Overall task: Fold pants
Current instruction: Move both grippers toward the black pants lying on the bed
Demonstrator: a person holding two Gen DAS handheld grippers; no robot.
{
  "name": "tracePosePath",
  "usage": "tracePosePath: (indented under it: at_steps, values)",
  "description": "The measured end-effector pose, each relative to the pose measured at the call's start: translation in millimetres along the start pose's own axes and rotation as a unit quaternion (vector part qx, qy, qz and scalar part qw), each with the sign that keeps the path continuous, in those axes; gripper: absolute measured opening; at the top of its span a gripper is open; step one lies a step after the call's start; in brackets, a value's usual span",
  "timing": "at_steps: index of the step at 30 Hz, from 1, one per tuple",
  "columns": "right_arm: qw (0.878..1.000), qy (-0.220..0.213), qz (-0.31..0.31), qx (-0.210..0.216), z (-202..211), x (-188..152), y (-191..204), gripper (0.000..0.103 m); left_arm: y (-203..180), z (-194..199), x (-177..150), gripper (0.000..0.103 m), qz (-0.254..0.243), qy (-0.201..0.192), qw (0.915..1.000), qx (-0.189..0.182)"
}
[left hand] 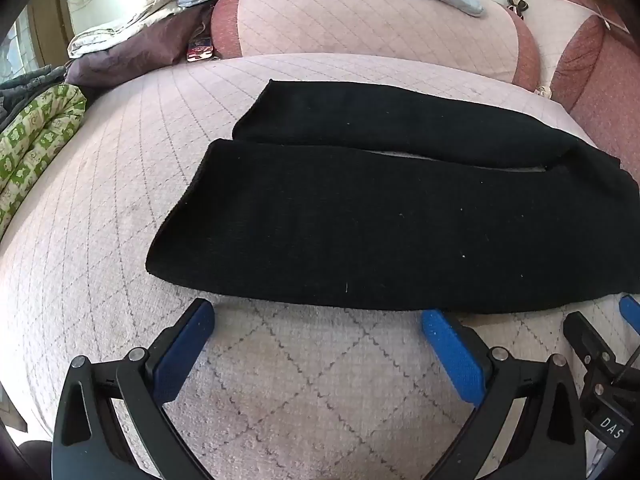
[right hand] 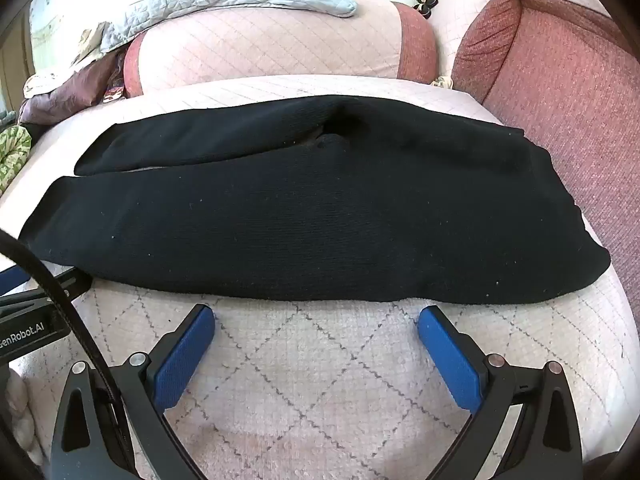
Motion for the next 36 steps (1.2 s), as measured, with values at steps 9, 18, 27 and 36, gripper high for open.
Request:
tracePosePath:
  at_steps: [9,18,27,36]
  values:
    - [1.000,0.000,-0.007,0.008,2,2,-1,0.103,11,5,-3,0.103,-0.003,0.013,0.9999,0.002]
    - [1.000,0.006,-0.008,0.020,2,-1,-3,0.103,6,7,-7,0.103,-0.010,0.013,0.9997,0.016]
    - [0.991,0.024,-0.034,0.126,6,-4,-16,0.103,-1,7,-4,0.103,-0.016,0.010,0.9994,0.029]
    - [0.994,0.018,-0.002,0.107,6,-6,-9,0.103,15,39,-13,0.092,-0.002,0.016,0.9998,0.011]
Point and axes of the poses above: each gripper's, at about its wrist camera, not at the fingertips, and z roughly against the way its jaws point, y to its left, x to its top, the point moved 4 cm from there along -z, roughly the way its jaws point, and after that the axes turned 5 degrees about -y, right-handed, at the moved point
